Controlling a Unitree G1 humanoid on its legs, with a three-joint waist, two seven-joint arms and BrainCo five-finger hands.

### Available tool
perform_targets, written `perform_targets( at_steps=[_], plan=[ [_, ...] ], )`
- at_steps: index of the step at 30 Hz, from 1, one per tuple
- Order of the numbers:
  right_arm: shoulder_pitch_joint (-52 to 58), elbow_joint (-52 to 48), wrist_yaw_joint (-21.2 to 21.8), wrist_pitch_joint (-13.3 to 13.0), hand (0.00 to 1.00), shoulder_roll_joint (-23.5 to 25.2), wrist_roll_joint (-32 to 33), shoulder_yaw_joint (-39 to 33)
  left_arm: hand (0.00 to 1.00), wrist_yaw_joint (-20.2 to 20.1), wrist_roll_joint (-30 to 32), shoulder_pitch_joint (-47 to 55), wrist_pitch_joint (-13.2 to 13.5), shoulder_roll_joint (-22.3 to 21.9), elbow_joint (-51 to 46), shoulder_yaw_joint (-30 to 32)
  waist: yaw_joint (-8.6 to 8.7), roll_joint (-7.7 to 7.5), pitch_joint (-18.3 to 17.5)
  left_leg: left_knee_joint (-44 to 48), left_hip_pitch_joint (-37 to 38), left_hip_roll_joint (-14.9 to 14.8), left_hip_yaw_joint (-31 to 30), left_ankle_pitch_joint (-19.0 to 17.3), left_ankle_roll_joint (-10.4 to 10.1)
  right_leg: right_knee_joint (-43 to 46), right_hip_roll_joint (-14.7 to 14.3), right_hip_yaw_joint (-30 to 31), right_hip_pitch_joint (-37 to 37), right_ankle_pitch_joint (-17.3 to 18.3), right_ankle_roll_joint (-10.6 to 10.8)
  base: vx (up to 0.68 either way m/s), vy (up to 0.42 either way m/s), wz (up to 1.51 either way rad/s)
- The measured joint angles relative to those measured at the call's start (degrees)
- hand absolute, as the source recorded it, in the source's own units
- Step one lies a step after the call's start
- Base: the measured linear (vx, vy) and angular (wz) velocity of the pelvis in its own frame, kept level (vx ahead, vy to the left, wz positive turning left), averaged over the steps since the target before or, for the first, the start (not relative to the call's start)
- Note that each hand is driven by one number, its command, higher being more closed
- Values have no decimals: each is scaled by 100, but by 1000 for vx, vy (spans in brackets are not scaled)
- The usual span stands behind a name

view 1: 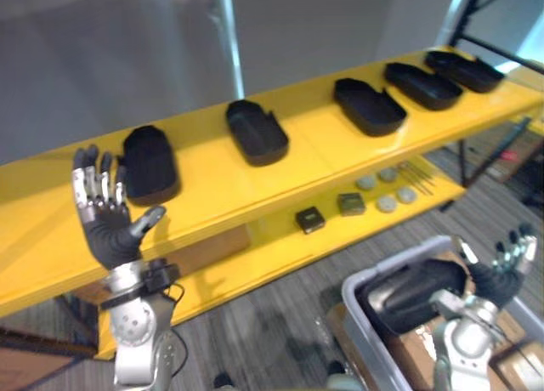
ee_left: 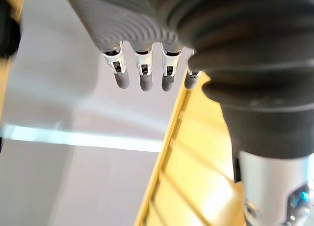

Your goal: Walk over and take plastic housings, then place them on the shelf

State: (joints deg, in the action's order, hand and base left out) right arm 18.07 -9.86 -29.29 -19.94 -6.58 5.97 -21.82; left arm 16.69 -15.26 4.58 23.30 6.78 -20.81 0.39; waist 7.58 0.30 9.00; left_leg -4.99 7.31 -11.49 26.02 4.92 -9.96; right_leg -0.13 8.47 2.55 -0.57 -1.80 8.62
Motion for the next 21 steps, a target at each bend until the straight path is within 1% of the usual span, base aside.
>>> perform_targets(
  at_steps=[1,3,4,5,6,7,8,9,10,11,12,14,15,16,18,19,21],
  plan=[
    [90,-71,23,-5,0,2,3,-82,0,12,0,-48,-6,1,71,-96,71,-2,-1,1,56,-11,107,-12,-8,-12,-19,86,5,-11,8,35,4,-76],
    [382,-138,130,-171,0,36,19,-255,0,117,4,-173,-90,-1,213,-468,293,-5,-77,30,210,-49,391,-93,-63,-8,-102,373,57,-74,-3,77,12,-70],
    [443,-144,176,-200,0,74,27,-295,0,123,9,-238,-107,-1,244,-553,322,-8,-77,32,265,-67,467,-124,-78,-9,-134,450,63,-105,-1,92,10,-65],
    [516,-151,217,-246,0,141,57,-285,0,136,34,-343,-125,0,289,-641,404,-40,-92,188,254,-115,486,-240,-114,-8,-191,601,124,-150,-3,56,1,-56],
    [521,-169,270,-261,0,167,60,-270,0,197,70,-398,-155,-2,303,-658,406,-58,-84,377,214,-137,374,-387,-123,5,-222,711,162,-171,-6,57,-4,-87],
    [465,-270,371,-279,0,152,60,-234,0,336,92,-449,-227,-2,303,-659,347,-46,-90,869,32,-185,-165,-803,-79,5,-309,965,259,-234,-21,26,-4,-120],
    [275,-335,466,-363,0,38,58,-153,0,453,244,-439,-249,-5,297,-614,233,33,-95,1304,-159,-224,-929,-1261,16,-28,-434,1295,374,-303,-9,9,11,-132],
    [150,-335,498,-403,0,-60,55,-96,0,474,275,-433,-264,-3,295,-590,192,85,-87,1494,-216,-236,-1253,-1474,8,-60,-492,1429,414,-337,-1,-73,108,-128],
    [-91,-324,573,-406,0,-232,64,51,0,462,284,-389,-288,4,292,-542,132,167,-92,1804,-361,-229,-1587,-1837,-110,-77,-557,1627,503,-373,23,-83,145,-80],
    [-199,-324,585,-407,0,-275,116,178,0,429,282,-315,-304,9,292,-505,127,164,-84,2008,-437,-198,-1594,-1978,-64,-83,-534,1687,516,-384,39,-106,206,-61],
    [-272,-319,592,-407,0,-280,177,340,0,387,283,-181,-301,14,277,-433,78,142,-79,2187,-480,-168,-1572,-2105,-46,-83,-501,1741,540,-410,81,-66,143,-24],
    [-330,-312,672,-407,0,-285,176,568,0,349,280,48,-247,54,277,-229,-19,93,-98,2383,-591,-142,-1453,-2219,-24,-122,-454,1837,645,-451,147,-65,156,-23],
    [-343,-276,711,-408,0,-290,175,624,0,351,279,133,-207,105,275,-143,-92,96,-91,2504,-697,-121,-1456,-2240,-33,-143,-411,1831,670,-491,187,-46,143,-10],
    [-372,-233,717,-412,0,-291,174,638,0,358,279,167,-204,128,276,-106,-106,105,-84,2565,-754,-111,-1472,-2247,-24,-151,-391,1818,689,-526,233,-27,123,3],
    [-570,40,761,-460,0,-302,179,675,0,406,282,267,-188,141,275,-25,-153,145,-30,2610,-766,-75,-1469,-2268,-1,-160,-353,1820,684,-544,245,-7,85,1],
    [-640,174,811,-503,0,-312,190,702,0,448,282,275,-179,132,271,-29,-208,188,0,2670,-785,-78,-1471,-2309,12,-165,-349,1820,675,-547,251,-13,74,1],
    [-727,206,907,-511,0,-318,234,865,0,459,283,392,-169,122,137,70,-241,246,54,2785,-850,-84,-1514,-2378,30,-212,-334,1815,658,-569,275,-19,64,0]
  ],
)
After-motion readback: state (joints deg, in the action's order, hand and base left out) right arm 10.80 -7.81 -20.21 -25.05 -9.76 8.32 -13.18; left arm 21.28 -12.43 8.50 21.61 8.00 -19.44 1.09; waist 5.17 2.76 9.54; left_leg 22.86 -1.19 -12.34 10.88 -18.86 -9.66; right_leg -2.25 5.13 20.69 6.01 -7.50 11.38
